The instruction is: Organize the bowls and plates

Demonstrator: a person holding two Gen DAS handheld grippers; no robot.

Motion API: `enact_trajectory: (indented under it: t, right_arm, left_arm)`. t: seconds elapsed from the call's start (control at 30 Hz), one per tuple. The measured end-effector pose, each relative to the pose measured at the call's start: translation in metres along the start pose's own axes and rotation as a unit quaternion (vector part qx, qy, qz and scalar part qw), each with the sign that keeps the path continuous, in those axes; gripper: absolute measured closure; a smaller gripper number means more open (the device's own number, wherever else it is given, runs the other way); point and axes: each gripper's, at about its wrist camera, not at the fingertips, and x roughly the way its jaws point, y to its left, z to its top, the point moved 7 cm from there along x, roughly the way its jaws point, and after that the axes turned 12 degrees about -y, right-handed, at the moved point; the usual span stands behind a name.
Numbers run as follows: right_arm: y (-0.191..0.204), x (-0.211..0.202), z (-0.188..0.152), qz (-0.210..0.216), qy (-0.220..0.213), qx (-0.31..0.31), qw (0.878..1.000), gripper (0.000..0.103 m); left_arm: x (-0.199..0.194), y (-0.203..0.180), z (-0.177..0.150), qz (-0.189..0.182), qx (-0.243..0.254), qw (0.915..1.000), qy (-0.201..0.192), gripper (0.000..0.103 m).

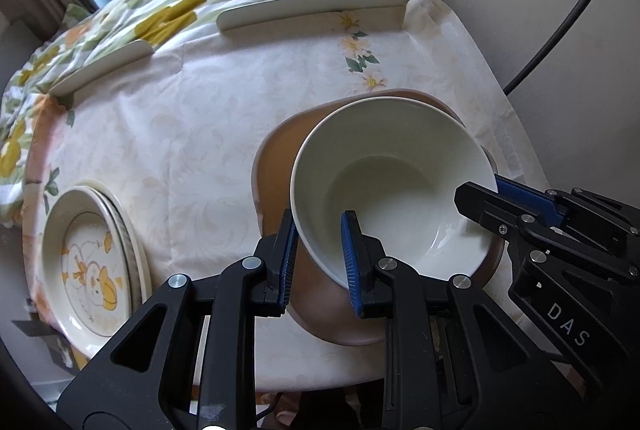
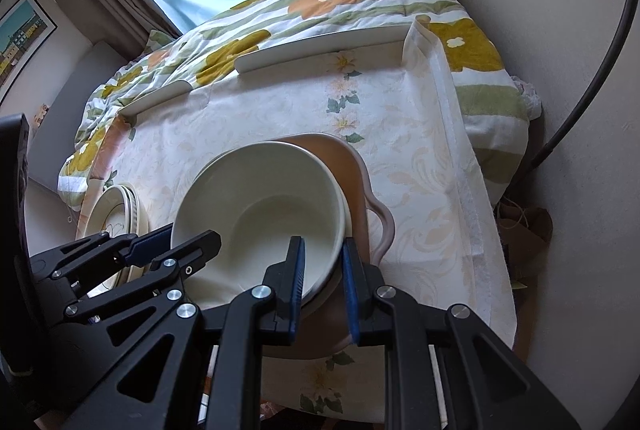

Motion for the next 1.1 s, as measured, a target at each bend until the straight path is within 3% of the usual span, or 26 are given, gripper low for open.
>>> enact_trajectory:
  t: [0.13,0.3,0.33,0.37,0.4,0.43,0.47,0.5,0.57,0.93,1.1]
  right_arm:
    - [0.001,-0.016,0.005,0.005,-0.016,-0.001,1.0,0.086]
    - [0.009,-0.053,0.018,0.017,-0.054,-0.015,0.998,0.086]
    - [0.011,-0.061,0.019,0.016,-0.061,-0.019,0.998,0.086]
    - [0.012,-0.068,0.02,0.014,-0.065,-0.023,0.998,0.086]
    - [0.013,-0.074,0.021,0.014,-0.07,-0.025,0.997,0.086]
    - [0.014,-0.081,0.021,0.014,-0.076,-0.027,0.997,0.085]
    - [0.013,-0.086,0.021,0.014,-0.082,-0.027,0.996,0.074]
    - [0.012,-0.091,0.02,0.01,-0.087,-0.027,0.996,0.045]
    - [0.006,-0.097,0.02,-0.017,-0.097,-0.027,0.995,0.008]
    - [-0.021,-0.098,0.002,-0.073,-0.058,-0.048,0.994,0.005]
    - [-0.022,-0.081,-0.009,-0.081,-0.014,-0.056,0.995,0.005]
  left_arm:
    - [-0.019,0.003,0.008,-0.001,-0.001,0.9997,-0.023,0.084]
    - [-0.068,0.001,0.025,-0.032,0.01,0.9954,-0.09,0.078]
    - [-0.077,0.002,0.026,-0.032,0.014,0.9941,-0.102,0.066]
    - [-0.088,0.003,0.028,-0.031,0.016,0.9924,-0.118,0.04]
    - [-0.097,0.005,0.029,-0.027,0.018,0.9907,-0.132,0.024]
    - [-0.108,0.008,0.03,-0.018,0.022,0.988,-0.152,0.001]
    - [-0.115,0.01,0.031,-0.011,0.027,0.9854,-0.167,0.0]
    - [-0.122,0.012,0.031,-0.006,0.036,0.9836,-0.177,0.001]
    - [-0.126,0.017,0.029,-0.007,0.04,0.9843,-0.172,0.0]
    - [-0.117,0.058,-0.001,0.009,0.022,0.9919,-0.125,0.0]
    - [-0.091,0.06,-0.016,-0.008,0.02,0.9973,-0.071,0.0]
